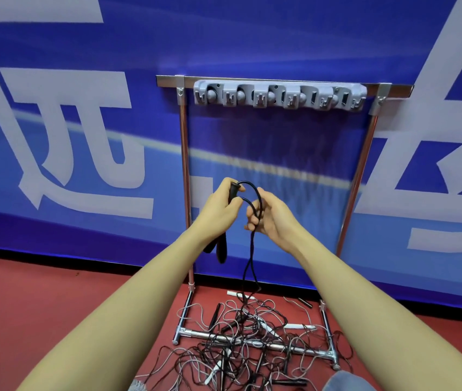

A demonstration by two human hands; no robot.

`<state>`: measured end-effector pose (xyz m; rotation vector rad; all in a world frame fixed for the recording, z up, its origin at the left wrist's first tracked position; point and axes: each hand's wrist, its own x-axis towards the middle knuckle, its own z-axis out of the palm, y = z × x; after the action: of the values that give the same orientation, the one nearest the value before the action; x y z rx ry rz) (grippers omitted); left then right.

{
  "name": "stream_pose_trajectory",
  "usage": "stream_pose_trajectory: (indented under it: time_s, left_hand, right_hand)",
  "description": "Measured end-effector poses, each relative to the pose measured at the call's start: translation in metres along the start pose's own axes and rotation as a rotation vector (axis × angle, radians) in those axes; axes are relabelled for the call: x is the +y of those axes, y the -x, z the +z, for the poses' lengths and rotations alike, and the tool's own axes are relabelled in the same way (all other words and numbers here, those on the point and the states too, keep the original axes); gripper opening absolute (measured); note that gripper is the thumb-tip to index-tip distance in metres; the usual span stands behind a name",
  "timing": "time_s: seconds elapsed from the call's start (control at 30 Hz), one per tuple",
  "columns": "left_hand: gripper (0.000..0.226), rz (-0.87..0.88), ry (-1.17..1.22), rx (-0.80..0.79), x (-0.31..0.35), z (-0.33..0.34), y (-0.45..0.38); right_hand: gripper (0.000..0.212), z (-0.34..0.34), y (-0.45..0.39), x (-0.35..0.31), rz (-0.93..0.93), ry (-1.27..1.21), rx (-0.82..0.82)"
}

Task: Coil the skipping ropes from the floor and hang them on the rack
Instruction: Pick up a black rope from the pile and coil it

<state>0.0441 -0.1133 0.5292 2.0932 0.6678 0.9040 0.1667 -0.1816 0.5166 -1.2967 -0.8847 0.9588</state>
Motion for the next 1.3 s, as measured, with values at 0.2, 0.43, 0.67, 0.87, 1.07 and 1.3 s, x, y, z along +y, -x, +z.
stream_pose_trajectory:
  time_s: [0.2, 0.43, 0.67, 0.87, 1.07, 1.3]
  left_hand:
    - [0.021, -0.068, 0.101, 0.037, -0.023, 0.008, 0.008]
    - [0.014, -0.153, 0.268, 0.082, -0.027, 0.025, 0.013]
    - [0.018, -0.175, 0.203, 0.077, -0.021, 0.029, 0.008]
    - [0.011, -0.137, -0.021, 0.088, -0.015, 0.021, 0.004]
    - [0.011, -0.113, -0.215, 0.078, -0.011, 0.011, -0.004]
    - [0.015, -0.066, -0.009, 0.12, 0.0, 0.005, -0.009]
  right_hand:
    - [0.027, 0.007, 0.0, -0.013, -0.109, -0.103, 0.059]
    - [0.027, 0.011, 0.004, -0.016, -0.202, -0.059, 0.027]
    - [0.027, 0.003, 0.004, -0.024, -0.235, -0.088, 0.021]
    - [0.026, -0.004, 0.005, -0.033, -0.189, 0.203, 0.043]
    - [0.023, 0.002, 0.002, -0.029, -0.266, 0.3, 0.07]
    - [0.026, 0.005, 0.004, -0.033, -0.352, 0.25, 0.123]
